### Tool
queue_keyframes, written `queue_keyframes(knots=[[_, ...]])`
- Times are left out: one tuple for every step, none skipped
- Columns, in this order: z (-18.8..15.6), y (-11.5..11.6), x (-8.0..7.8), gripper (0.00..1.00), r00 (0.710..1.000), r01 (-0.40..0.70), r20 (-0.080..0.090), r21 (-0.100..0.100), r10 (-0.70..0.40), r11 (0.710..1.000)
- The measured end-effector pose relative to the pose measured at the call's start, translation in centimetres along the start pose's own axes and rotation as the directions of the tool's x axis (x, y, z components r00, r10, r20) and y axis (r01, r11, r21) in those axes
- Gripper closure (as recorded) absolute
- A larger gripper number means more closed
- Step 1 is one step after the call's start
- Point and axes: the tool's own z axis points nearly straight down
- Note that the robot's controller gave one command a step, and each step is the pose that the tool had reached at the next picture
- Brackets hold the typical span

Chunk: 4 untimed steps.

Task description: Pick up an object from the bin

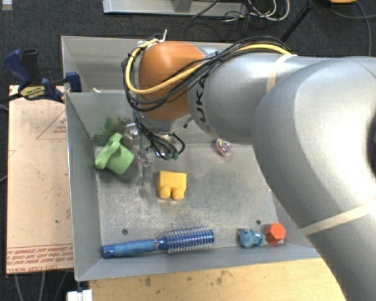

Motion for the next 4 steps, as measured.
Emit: queue_keyframes(knots=[[2.3, 4.4, 0.6, 0.0, 0.988, 0.153, -0.007, -0.004, -0.153, 0.988], [2.3, 4.2, 0.6, 1.0, 0.989, 0.151, -0.006, -0.003, -0.151, 0.989], [-6.1, 6.2, 0.8, 1.0, 0.988, 0.158, 0.004, -0.003, -0.158, 0.988], [-13.4, 5.0, 1.1, 1.0, 0.985, 0.173, 0.004, -0.001, -0.173, 0.985]])
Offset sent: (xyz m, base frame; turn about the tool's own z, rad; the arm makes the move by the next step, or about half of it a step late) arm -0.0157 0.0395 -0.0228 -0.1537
